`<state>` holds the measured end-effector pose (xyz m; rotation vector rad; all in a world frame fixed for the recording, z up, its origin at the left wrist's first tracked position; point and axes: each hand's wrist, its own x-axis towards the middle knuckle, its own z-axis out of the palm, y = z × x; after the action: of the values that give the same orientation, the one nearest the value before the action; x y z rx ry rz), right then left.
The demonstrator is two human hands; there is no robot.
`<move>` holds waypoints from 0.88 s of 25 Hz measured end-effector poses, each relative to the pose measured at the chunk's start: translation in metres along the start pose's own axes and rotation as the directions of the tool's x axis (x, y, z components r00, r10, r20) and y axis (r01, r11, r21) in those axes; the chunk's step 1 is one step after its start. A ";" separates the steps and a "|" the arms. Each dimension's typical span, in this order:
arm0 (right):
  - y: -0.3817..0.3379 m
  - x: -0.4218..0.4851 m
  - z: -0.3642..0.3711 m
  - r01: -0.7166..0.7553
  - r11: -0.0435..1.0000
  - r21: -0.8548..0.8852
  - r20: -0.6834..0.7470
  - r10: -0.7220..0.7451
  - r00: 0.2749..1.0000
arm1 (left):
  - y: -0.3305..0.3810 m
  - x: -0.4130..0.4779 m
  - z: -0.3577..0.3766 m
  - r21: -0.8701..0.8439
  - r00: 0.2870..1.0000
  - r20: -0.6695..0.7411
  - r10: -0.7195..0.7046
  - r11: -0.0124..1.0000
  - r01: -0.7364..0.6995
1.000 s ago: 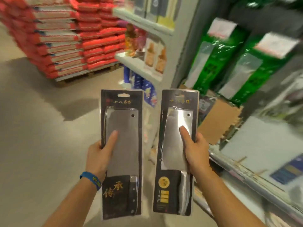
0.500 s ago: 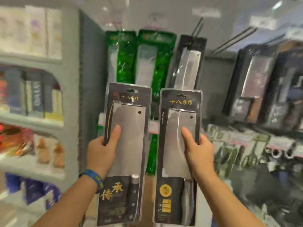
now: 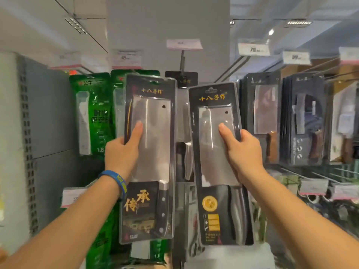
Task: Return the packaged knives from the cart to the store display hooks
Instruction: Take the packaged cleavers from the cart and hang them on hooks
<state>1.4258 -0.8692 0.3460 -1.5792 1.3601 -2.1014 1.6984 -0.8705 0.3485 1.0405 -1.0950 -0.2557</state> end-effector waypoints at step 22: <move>-0.022 0.055 0.042 0.134 0.983 -0.127 -0.033 -0.139 0.990 | 0.072 0.109 0.012 0.117 0.929 0.050 0.368 0.921 -0.371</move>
<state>1.4454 -0.9138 0.4001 -1.7332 1.4620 -2.1765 1.7197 -0.9079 0.4724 0.9191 -1.3209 0.1048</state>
